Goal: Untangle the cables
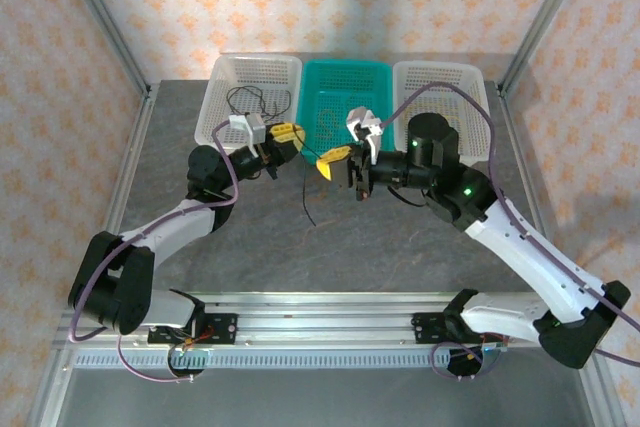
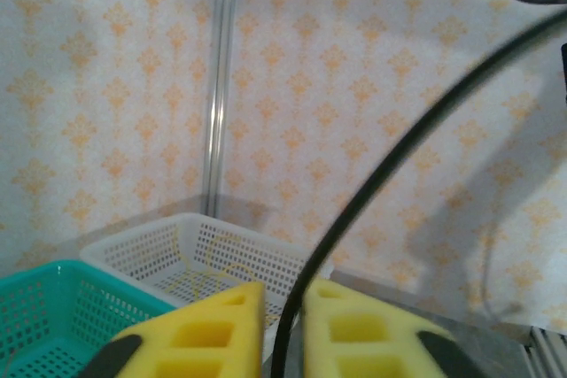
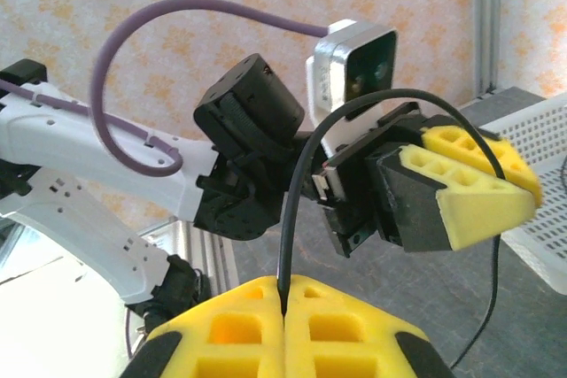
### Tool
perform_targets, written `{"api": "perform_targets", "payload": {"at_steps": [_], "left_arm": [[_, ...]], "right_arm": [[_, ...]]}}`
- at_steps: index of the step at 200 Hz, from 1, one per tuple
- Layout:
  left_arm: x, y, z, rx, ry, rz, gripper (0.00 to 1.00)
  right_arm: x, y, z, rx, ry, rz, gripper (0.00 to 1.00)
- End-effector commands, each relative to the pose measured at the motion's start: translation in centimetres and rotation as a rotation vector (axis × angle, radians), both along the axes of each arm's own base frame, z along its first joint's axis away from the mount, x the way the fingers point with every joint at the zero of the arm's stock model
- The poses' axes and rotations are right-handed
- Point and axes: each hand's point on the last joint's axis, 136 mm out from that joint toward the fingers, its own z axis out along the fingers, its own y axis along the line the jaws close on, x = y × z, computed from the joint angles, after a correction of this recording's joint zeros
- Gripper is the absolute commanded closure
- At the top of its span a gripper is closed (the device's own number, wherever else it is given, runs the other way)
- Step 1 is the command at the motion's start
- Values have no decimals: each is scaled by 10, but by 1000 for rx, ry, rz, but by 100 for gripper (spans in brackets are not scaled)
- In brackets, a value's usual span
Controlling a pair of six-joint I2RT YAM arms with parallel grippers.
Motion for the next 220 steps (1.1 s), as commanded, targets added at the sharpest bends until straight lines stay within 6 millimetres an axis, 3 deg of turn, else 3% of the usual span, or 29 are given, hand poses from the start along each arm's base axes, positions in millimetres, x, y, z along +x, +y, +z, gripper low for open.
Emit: {"api": "perform_targets", "payload": {"at_steps": [1,12,25,41,55,64,88,118,171,220], "left_arm": [[-5,-1,22,-13,-72,0,91],[0,2,20,-10,-57,32,100],[10,7,16,3,-27,93,100],[22,15,12,32,1,182,100],[32,25,9,60,25,271,100],[42,34,8,79,47,345,100],[69,56,1,175,131,523,100],[97,87,3,238,204,709,100],[140,137,10,214,309,947,100],[182,170,13,161,371,1085,100]], "right_arm": [[7,-10,13,28,-45,-76,100],[10,-12,10,22,-38,-99,100],[15,-15,7,17,-32,-138,99],[29,-24,0,3,-27,-243,77],[42,-36,-8,-3,-26,-350,52],[50,-45,-12,-4,-30,-421,44],[79,-77,-27,-35,-26,-676,42],[103,-94,-51,-98,4,-843,43],[135,-80,-52,-39,34,-916,39],[164,-18,-71,-66,98,-755,29]]}}
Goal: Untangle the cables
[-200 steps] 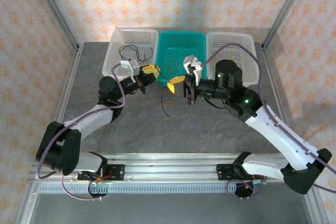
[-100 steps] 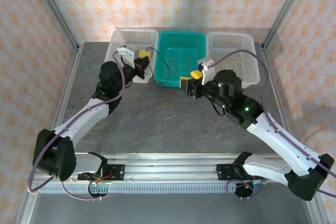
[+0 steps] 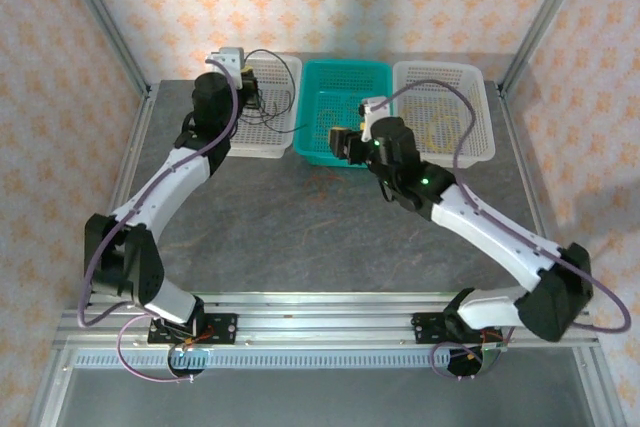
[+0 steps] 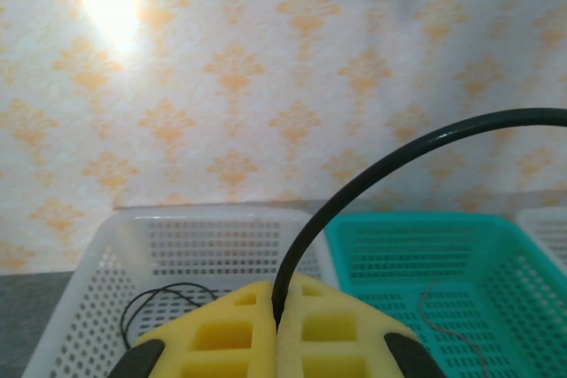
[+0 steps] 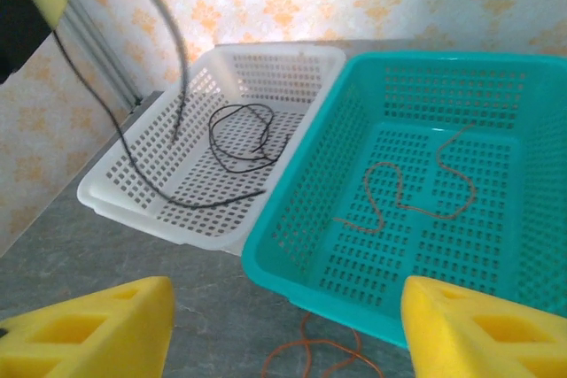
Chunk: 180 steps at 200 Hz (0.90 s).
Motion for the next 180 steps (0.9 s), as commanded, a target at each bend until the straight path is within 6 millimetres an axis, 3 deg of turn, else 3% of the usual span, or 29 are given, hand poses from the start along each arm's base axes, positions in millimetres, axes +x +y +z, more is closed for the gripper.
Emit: {"api": "perform_targets", "payload": {"at_steps": [1,50,84,105,114,149,180], "left_arm": [[14,25,10,-40,0,112,100],[50,52,-4,-23,38,242,100],[75,67,-21,8,93,308,100],[85,74,-26,8,113,344,100],[94,74,-45,21,153,350,100],[106,80,-75,0,225,384,100],[112,85,-101,-30,284,381,100]], "right_arm": [[10,27,23,88,-30,74,29],[36,71,1,134,48,150,24],[42,94,-5,155,70,185,24],[47,98,-11,130,68,163,22],[51,98,-16,120,74,140,22],[69,92,-34,103,90,39,22],[78,99,-43,108,106,29,22]]}}
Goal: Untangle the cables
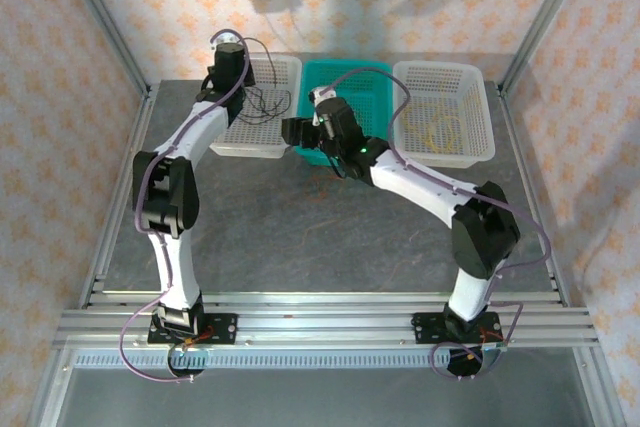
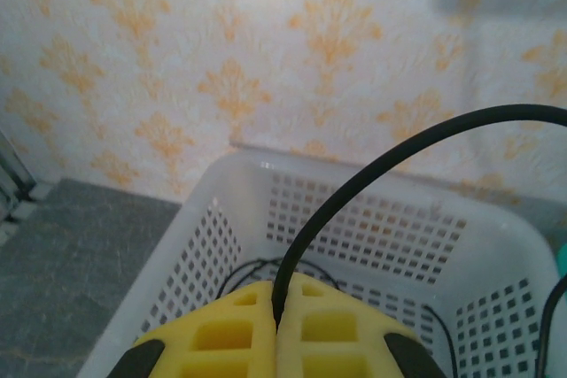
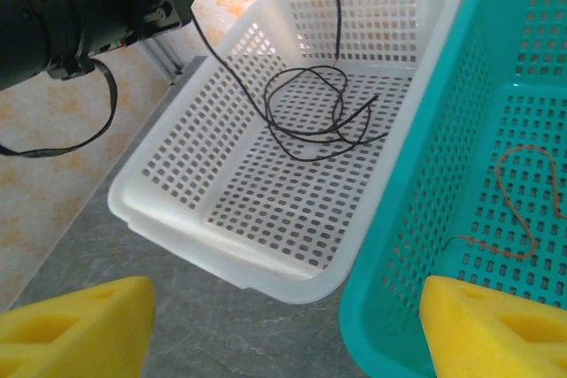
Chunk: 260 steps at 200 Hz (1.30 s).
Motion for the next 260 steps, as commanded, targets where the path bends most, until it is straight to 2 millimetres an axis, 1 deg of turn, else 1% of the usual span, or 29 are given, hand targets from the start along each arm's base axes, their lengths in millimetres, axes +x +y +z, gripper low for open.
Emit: {"api": "perform_targets", "payload": {"at_steps": [1,7,15,28,57,80,105,116,137,147,159,164,177,180,182,202,210,226,231,234,236,241,260], "left_arm": [[2,14,-7,-38,34,40,100],[2,15,-13,-40,47,40,100],[4,15,-19,-44,62,35,100],[6,17,-30,-46,92,32,100],[8,21,-53,-83,147,22,100],[9,21,-65,-102,171,13,100],[10,20,-75,-105,195,2,85],[11,18,-78,-107,202,-7,76],[11,16,-81,-111,210,-18,64],[10,15,-80,-113,213,-23,57],[9,14,-77,-116,211,-30,46],[8,13,-77,-119,212,-36,37],[4,11,-71,-125,200,-51,8],[4,10,-69,-127,190,-53,3],[3,9,-67,-129,181,-55,1],[-9,6,-52,-153,127,-65,1],[-14,4,-46,-164,112,-67,0],[-28,-3,-30,-199,66,-84,1],[-34,-5,-28,-212,55,-92,0],[-37,-7,-31,-218,55,-95,1],[-40,-8,-19,-222,30,-100,1],[-47,-11,-15,-231,15,-103,0],[-71,-19,-10,-270,-1,-78,1]], "right_arm": [[14,2,12,38,-28,-54,22],[15,4,11,41,-28,-54,20],[16,4,9,45,-22,-58,16],[18,6,4,48,-12,-61,13],[20,8,-5,52,13,-71,12],[20,7,-12,37,24,-75,12],[20,6,-18,20,34,-76,12],[19,5,-21,14,36,-78,11],[18,2,-26,0,44,-85,12],[18,-1,-29,-10,51,-98,11],[18,-8,-30,-21,55,-134,11],[18,-11,-31,-24,55,-143,10],[16,-18,-32,-33,51,-167,8],[15,-19,-33,-34,50,-169,6],[15,-20,-32,-33,47,-171,6],[11,-29,-34,-43,62,-211,3],[10,-34,-34,-47,66,-247,0],[5,-41,-33,-61,59,-302,0],[3,-42,-35,-72,59,-303,0],[2,-42,-35,-80,58,-299,0],[1,-41,-36,-85,58,-294,0],[-2,-41,-38,-104,58,-283,0],[-14,-46,-47,-145,61,-258,0]]}}
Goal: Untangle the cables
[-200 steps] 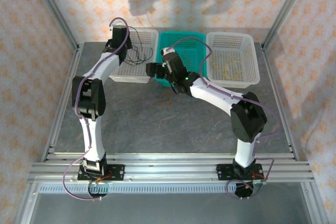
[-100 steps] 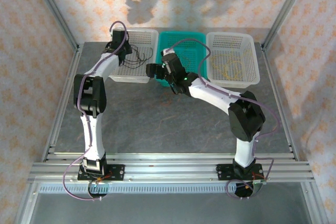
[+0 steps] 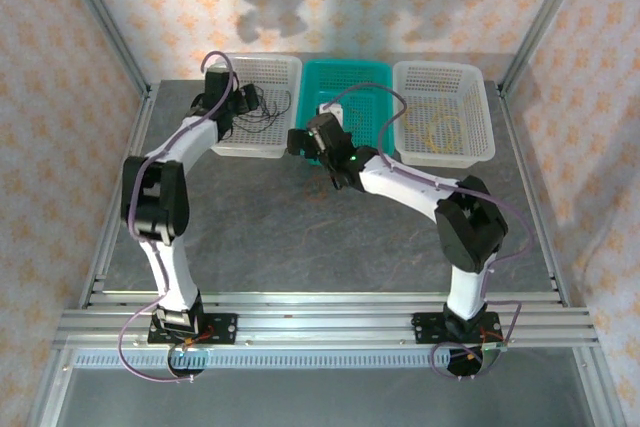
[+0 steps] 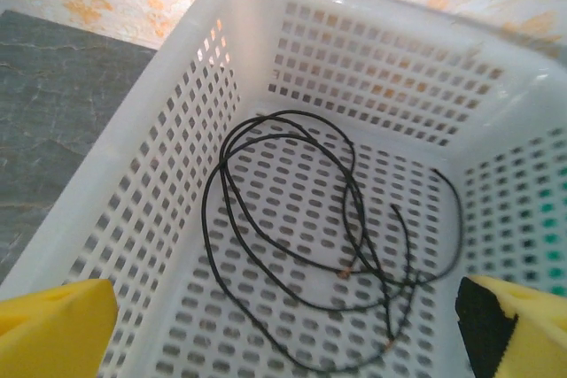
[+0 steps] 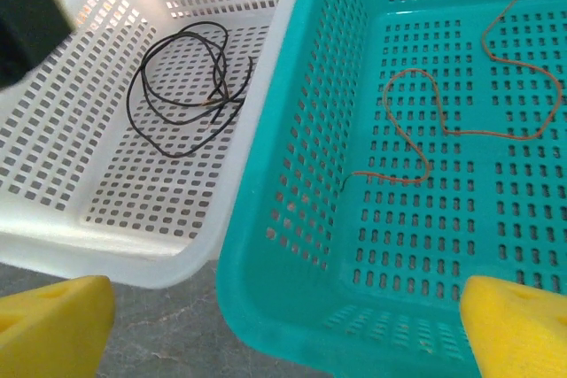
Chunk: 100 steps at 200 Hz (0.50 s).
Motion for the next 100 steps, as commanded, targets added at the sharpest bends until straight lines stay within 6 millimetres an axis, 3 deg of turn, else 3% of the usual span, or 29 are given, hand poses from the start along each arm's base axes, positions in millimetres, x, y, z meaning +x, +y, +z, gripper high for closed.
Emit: {"api": "perform_targets", "payload": {"at_steps": [1,48,71,89,100], "left_arm": [[-18,-19,50,-86,-150,11,1],[-94,-26,34,-158,-116,57,1],[-128,-49,28,-135,-100,-7,1],[-153,-69,21,-154,-93,-63,1],[-166,-81,14,-181,-85,-88,1]], "right_arm": [[-17,-16,13,-45,-28,-23,0],[-49,-35,-10,-101,-7,-7,5],[-66,-43,-24,-123,31,0,11],[-78,-56,-38,-129,72,-21,25],[-84,-64,-47,-130,90,-40,27]]}}
